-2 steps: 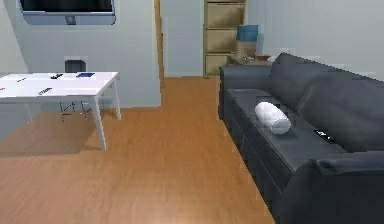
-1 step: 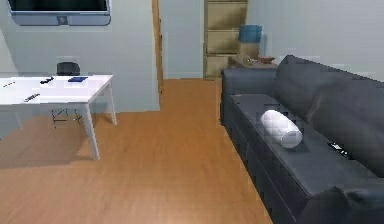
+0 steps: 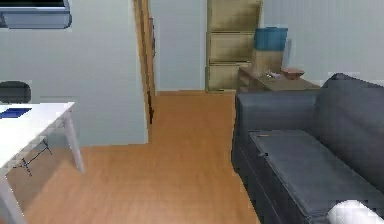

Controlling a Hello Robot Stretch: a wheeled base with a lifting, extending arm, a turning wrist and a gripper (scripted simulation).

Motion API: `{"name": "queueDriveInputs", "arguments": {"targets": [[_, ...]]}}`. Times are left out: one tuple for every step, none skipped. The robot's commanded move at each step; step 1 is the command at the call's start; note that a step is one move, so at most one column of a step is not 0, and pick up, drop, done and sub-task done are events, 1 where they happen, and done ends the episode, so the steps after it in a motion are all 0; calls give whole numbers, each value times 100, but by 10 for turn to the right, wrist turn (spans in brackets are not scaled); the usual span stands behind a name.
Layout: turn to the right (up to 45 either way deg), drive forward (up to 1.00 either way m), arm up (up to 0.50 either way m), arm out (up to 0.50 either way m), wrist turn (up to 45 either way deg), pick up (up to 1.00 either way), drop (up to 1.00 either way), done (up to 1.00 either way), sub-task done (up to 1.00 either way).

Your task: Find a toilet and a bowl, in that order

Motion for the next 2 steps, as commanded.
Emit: {"name": "queueDriveInputs", "arguments": {"targets": [[0,100,0,0,0,0,0,0,0],[0,100,0,0,0,0,0,0,0]]}}
